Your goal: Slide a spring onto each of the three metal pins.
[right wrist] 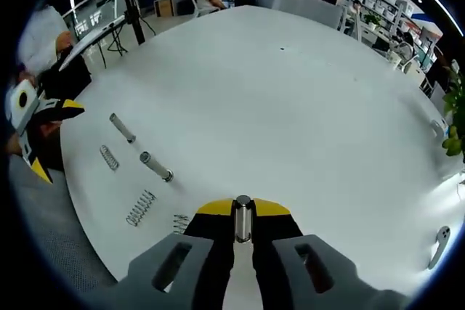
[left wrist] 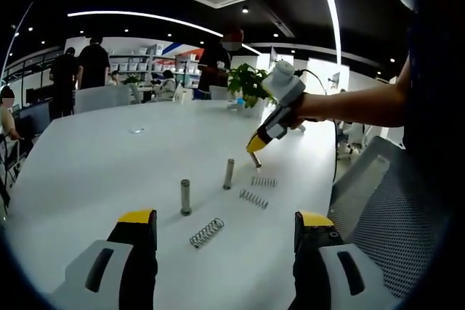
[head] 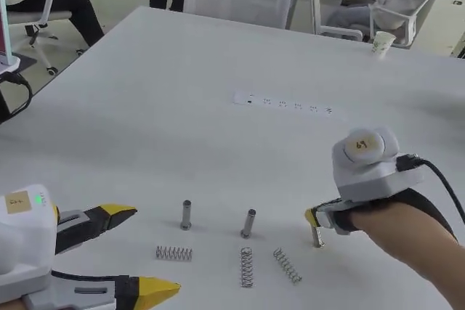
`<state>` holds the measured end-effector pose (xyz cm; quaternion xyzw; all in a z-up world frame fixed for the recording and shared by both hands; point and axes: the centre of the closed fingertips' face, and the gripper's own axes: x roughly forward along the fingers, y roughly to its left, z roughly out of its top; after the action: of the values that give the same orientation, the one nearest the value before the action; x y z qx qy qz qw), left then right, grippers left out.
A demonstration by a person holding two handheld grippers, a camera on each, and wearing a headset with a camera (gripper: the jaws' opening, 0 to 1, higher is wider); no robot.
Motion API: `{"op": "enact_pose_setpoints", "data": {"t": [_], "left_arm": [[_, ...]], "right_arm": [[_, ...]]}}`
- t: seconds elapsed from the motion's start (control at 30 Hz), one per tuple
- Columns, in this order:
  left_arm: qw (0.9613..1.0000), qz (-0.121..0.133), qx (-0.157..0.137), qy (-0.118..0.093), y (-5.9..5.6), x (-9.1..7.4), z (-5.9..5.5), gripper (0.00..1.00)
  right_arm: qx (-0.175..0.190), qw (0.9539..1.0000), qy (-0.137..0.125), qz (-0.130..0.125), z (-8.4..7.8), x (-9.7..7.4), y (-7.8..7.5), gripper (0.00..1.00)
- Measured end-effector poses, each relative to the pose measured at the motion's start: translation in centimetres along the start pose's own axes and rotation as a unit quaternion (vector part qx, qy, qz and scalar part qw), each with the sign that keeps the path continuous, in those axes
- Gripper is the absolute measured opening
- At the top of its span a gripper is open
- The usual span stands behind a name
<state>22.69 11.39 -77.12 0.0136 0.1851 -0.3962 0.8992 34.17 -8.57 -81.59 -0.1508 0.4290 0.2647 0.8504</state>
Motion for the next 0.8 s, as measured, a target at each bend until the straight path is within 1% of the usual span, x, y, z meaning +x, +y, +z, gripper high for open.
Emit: {"op": "enact_pose_setpoints", "data": {"t": [0.07, 0.13, 0.3, 0.33, 0.4, 0.43, 0.57, 0.63, 0.67, 0.8], "left_arm": [[1.0, -0.001, 0.001, -0.001, -0.1, 0.0, 0.1, 0.74], [1.0, -0.001, 0.002, -0.001, -0.1, 0.0, 0.2, 0.74], [1.0, -0.003, 0.005, 0.0, -0.2, -0.1, 0.2, 0.74], [1.0, -0.003, 0.005, 0.0, -0.2, -0.1, 0.2, 0.74], [1.0, -0.003, 0.005, -0.001, -0.2, -0.1, 0.3, 0.74], [1.0, -0.002, 0.005, -0.001, -0.2, -0.1, 0.3, 0.74], [1.0, -0.003, 0.006, 0.0, -0.3, -0.2, 0.3, 0.74], [1.0, -0.003, 0.006, 0.0, -0.3, -0.2, 0.3, 0.74], [1.0, -0.003, 0.005, -0.001, -0.3, -0.2, 0.3, 0.74], [1.0, -0.003, 0.005, 0.0, -0.3, -0.2, 0.3, 0.74]], "right_arm": [[0.001, 1.0, -0.007, -0.002, -0.2, -0.4, 0.0, 0.05], [0.0, 0.9998, -0.02, 0.0, -0.3, -0.6, 0.2, 0.05], [-0.002, 0.9994, -0.034, 0.005, -0.5, -1.1, 0.7, 0.05], [-0.007, 0.999, -0.044, 0.006, -0.4, -1.1, 0.9, 0.05], [-0.009, 0.9985, -0.054, 0.008, -0.5, -1.1, 1.1, 0.05], [-0.011, 0.998, -0.062, 0.009, -0.5, -1.1, 1.2, 0.05], [-0.011, 0.997, -0.076, 0.008, -0.5, -1.2, 1.4, 0.05], [-0.013, 0.996, -0.087, 0.009, -0.4, -1.2, 1.4, 0.05], [-0.013, 0.9957, -0.091, 0.012, -0.4, -1.1, 1.4, 0.05], [-0.007, 0.9956, -0.092, 0.012, -0.4, -1.0, 1.4, 0.05]]}}
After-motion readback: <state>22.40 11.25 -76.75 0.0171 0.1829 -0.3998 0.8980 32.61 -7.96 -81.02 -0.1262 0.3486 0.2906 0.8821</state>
